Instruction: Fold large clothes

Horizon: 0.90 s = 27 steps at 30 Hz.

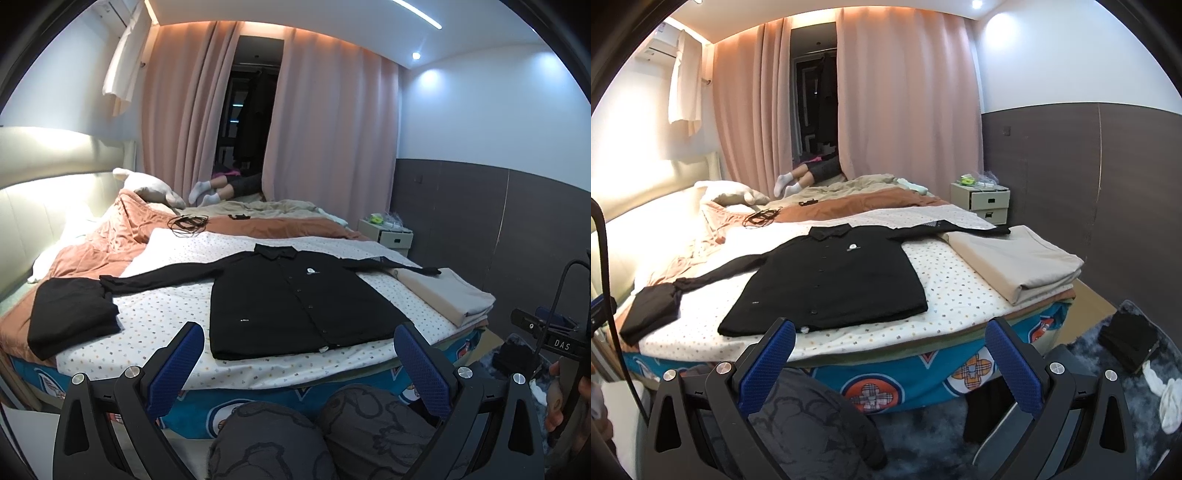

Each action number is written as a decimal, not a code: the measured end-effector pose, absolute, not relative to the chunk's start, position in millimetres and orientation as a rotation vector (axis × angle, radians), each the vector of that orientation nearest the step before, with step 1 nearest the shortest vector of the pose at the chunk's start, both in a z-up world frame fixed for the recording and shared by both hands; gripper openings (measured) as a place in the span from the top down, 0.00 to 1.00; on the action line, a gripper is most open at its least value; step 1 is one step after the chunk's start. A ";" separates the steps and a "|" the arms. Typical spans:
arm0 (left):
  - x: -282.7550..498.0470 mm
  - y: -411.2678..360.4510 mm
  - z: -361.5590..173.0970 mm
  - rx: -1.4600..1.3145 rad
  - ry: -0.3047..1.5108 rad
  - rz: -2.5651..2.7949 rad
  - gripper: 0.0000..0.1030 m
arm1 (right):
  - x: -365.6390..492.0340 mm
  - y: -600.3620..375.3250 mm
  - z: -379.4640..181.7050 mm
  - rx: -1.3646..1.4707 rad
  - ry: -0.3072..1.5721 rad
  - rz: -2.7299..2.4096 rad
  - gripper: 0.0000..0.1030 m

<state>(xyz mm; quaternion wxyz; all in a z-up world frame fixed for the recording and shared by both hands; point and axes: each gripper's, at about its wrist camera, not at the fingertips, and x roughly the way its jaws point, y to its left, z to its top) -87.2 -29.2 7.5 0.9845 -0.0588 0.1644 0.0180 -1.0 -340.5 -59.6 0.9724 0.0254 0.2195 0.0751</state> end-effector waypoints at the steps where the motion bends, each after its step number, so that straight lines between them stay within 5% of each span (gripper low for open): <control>1: -88.1 -28.6 7.9 -0.120 0.328 0.035 0.00 | -1.0 -339.7 -59.6 0.054 0.443 0.152 0.00; 27: -48.6 1.9 10.6 -0.123 0.344 0.066 0.00 | 49.9 -314.9 -61.2 0.086 0.473 0.177 0.00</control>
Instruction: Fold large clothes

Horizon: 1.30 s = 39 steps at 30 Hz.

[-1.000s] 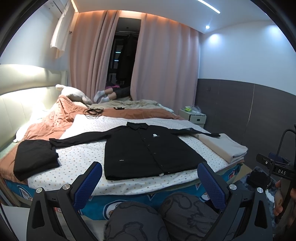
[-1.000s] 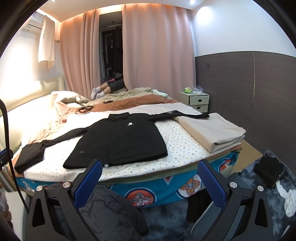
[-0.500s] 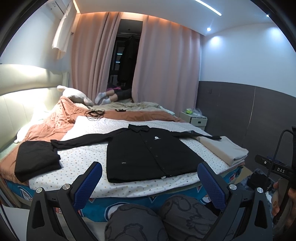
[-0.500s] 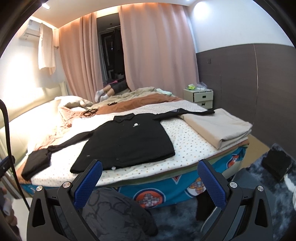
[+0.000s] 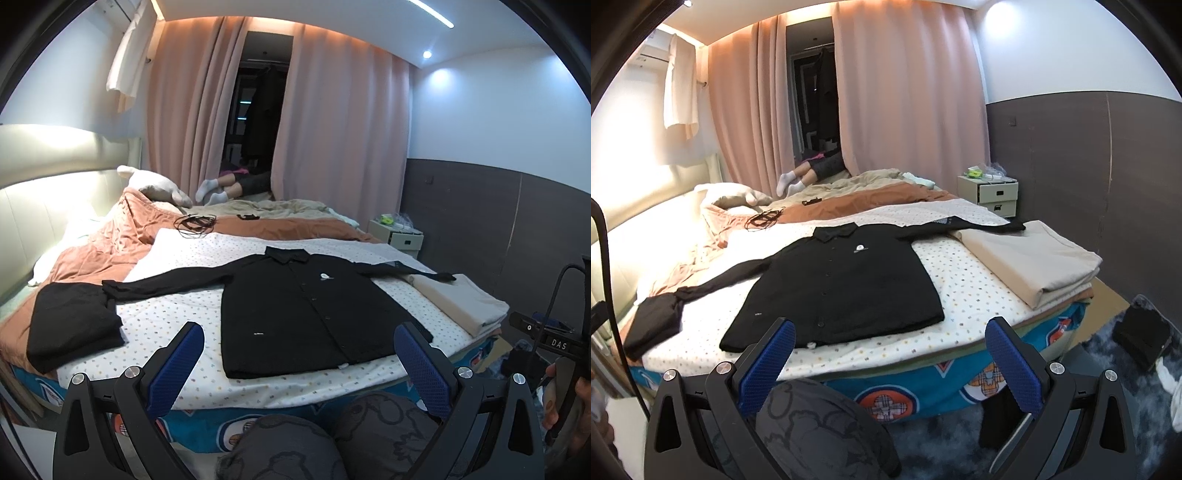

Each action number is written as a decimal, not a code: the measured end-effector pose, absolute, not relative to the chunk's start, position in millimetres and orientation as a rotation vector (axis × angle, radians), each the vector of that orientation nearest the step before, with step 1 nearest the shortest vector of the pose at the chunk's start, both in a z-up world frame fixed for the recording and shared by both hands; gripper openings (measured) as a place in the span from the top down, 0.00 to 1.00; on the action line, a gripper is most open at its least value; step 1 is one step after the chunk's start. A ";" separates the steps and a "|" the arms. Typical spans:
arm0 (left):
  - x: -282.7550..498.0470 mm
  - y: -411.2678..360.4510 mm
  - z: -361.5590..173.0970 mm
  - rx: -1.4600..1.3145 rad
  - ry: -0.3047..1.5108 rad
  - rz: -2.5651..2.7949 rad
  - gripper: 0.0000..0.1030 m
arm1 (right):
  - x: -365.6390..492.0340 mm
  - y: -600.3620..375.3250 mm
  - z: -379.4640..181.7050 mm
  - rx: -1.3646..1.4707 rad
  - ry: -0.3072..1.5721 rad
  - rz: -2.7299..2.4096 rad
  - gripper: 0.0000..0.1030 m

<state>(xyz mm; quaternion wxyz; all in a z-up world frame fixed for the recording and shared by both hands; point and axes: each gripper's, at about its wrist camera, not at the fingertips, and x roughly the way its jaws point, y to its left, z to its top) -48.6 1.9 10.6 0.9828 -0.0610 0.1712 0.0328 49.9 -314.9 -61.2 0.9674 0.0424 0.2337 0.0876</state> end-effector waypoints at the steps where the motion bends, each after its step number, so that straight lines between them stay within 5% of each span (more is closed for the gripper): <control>1: -43.8 5.1 11.1 -0.125 0.347 0.069 0.00 | 54.1 -312.2 -61.8 0.084 0.476 0.183 0.00; 39: 186.2 206.6 5.1 -0.247 0.552 0.326 0.00 | 344.0 -125.1 -56.8 0.054 0.545 0.377 0.00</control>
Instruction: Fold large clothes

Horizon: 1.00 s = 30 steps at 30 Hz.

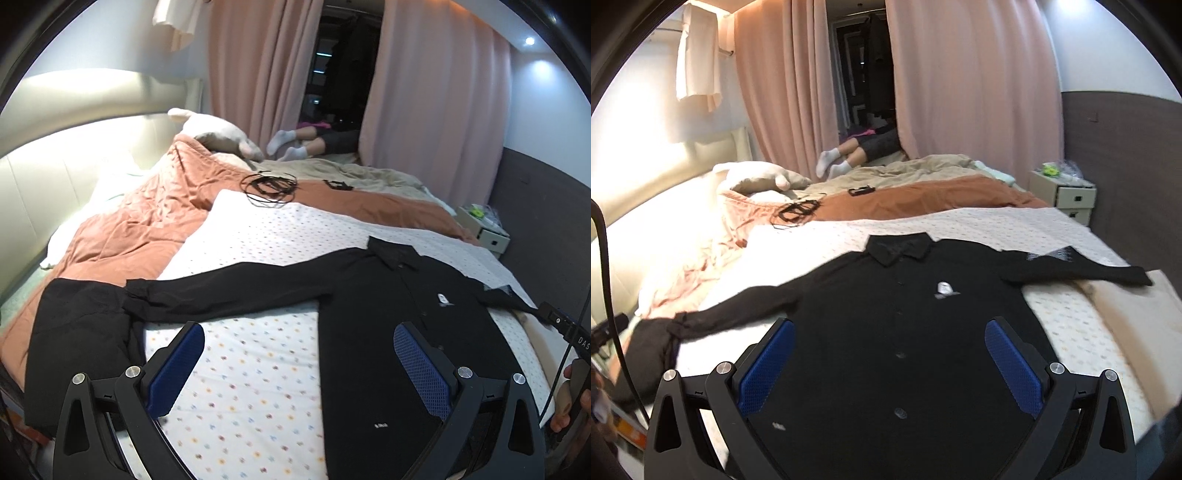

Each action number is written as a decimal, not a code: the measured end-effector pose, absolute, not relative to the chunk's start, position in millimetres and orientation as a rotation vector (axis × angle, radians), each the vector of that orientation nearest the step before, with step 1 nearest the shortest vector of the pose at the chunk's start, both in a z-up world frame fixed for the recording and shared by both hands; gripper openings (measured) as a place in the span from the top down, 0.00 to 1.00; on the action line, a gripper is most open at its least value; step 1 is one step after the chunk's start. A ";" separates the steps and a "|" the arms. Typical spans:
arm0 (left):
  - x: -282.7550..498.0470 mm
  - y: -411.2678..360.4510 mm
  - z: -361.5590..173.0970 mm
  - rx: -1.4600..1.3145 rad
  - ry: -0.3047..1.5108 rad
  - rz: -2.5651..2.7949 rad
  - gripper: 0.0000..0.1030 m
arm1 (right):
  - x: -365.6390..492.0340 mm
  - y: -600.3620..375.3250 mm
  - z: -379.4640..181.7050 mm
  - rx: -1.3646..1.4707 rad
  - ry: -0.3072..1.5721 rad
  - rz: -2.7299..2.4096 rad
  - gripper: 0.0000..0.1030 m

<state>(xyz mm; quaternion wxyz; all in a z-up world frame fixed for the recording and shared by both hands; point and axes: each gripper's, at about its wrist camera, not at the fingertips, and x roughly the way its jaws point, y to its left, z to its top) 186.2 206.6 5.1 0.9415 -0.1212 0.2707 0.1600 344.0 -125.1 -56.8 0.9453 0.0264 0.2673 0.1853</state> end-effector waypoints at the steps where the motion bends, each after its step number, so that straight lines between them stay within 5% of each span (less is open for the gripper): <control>1: 189.3 213.6 5.2 -0.251 0.553 0.335 0.00 | 351.8 -120.2 -57.3 0.064 0.550 0.387 0.00; 25: 212.3 388.9 -3.9 -0.366 0.640 0.662 0.11 | 484.5 14.3 -62.4 0.058 0.621 0.561 0.00; 30: 219.3 423.1 -28.8 -0.436 0.691 0.687 0.14 | 514.0 33.4 -77.8 0.082 0.668 0.564 0.12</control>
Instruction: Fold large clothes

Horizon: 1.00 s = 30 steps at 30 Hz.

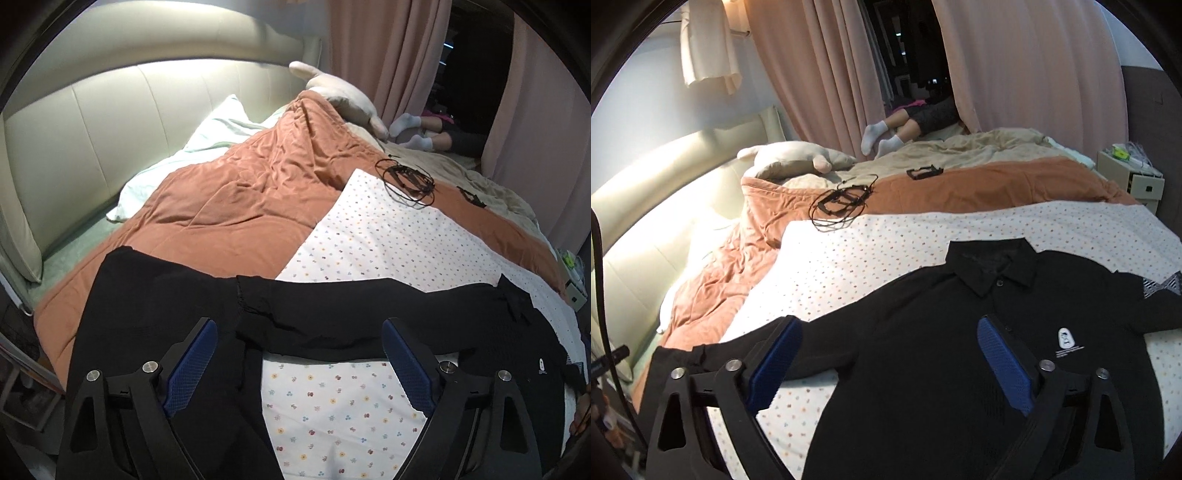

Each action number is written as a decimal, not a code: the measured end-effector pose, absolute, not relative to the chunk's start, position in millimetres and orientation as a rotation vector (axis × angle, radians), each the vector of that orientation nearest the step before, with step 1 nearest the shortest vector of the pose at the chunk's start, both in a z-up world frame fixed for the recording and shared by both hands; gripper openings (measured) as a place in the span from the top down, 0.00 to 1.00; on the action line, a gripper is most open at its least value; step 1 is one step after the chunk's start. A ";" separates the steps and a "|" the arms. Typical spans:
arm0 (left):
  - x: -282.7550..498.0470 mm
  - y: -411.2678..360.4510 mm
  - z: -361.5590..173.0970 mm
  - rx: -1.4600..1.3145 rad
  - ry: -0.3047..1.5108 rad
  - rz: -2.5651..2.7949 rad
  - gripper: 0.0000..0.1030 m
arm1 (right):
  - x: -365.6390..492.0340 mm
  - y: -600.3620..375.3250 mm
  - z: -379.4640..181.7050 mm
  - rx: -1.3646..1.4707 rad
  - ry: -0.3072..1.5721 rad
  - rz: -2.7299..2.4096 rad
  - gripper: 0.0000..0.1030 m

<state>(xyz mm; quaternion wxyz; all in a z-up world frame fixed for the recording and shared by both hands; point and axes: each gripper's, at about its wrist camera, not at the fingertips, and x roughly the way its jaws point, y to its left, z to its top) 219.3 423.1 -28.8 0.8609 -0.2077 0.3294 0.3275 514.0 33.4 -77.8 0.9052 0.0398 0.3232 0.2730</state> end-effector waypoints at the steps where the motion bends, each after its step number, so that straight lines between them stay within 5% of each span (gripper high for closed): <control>1: 221.6 431.2 -35.9 -0.457 0.704 0.693 0.16 | 520.9 37.9 -82.6 0.086 0.683 0.567 0.16; 10: 246.7 483.8 -102.4 -0.600 0.826 0.728 0.22 | 573.8 77.1 -137.5 0.106 0.835 0.614 0.50; 16: 260.2 509.3 -139.9 -0.640 0.894 0.781 0.33 | 594.2 95.6 -166.1 0.108 0.891 0.639 0.57; 18: 262.5 514.8 -149.0 -0.665 0.908 0.781 0.48 | 601.0 101.3 -176.9 0.116 0.923 0.654 0.64; 22: 265.7 522.3 -160.5 -0.695 0.915 0.786 0.60 | 612.5 110.2 -196.1 0.143 0.961 0.680 0.69; 24: 265.8 527.0 -163.5 -0.700 0.929 0.809 0.86 | 615.9 113.1 -202.8 0.155 0.972 0.689 0.70; 30: 264.2 518.6 -132.3 -0.664 0.846 0.777 0.93 | 628.0 127.7 -229.7 0.175 1.019 0.739 0.78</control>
